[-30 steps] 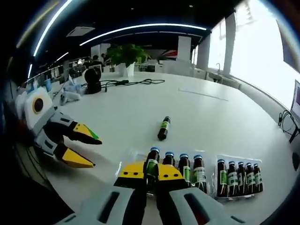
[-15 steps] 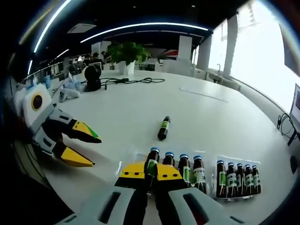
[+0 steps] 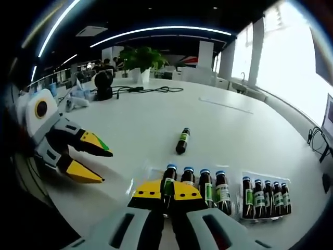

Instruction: Grip medicine bottles put into box

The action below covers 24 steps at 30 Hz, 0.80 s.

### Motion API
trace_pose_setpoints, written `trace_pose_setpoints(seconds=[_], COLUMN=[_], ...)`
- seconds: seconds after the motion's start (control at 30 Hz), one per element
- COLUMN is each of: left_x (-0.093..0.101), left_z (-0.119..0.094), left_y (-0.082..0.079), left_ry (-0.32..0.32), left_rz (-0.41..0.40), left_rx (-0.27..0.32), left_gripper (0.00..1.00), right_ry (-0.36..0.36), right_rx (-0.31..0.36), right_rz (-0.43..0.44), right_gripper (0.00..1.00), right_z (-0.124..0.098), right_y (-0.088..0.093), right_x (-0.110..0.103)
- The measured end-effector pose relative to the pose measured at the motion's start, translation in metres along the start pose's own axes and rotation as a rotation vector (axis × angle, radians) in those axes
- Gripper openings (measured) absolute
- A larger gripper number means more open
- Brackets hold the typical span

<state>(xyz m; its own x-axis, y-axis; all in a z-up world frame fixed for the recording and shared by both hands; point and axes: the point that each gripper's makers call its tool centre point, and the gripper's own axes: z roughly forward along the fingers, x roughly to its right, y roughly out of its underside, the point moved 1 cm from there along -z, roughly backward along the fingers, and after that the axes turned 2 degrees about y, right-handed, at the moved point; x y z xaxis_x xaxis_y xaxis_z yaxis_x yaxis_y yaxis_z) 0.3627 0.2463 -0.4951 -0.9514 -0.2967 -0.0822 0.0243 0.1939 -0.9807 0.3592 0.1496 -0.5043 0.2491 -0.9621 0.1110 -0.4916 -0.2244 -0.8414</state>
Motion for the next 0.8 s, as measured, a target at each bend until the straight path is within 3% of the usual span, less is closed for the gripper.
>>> trace_pose_setpoints(seconds=[0.2,0.8], left_x=[-0.001,0.0], left_z=[-0.001,-0.002], left_y=[0.0,-0.001], left_ry=[-0.003,-0.003], left_rz=[0.0,0.002], left_rx=[0.001,0.005], left_gripper=[0.16,0.16], right_ry=[0.005,0.039], right_rx=[0.061,0.084], right_rz=[0.076,0.03], right_gripper=[0.0,0.05], right_z=[-0.005,-0.004], right_y=[-0.007,-0.011], right_x=[0.006,0.013])
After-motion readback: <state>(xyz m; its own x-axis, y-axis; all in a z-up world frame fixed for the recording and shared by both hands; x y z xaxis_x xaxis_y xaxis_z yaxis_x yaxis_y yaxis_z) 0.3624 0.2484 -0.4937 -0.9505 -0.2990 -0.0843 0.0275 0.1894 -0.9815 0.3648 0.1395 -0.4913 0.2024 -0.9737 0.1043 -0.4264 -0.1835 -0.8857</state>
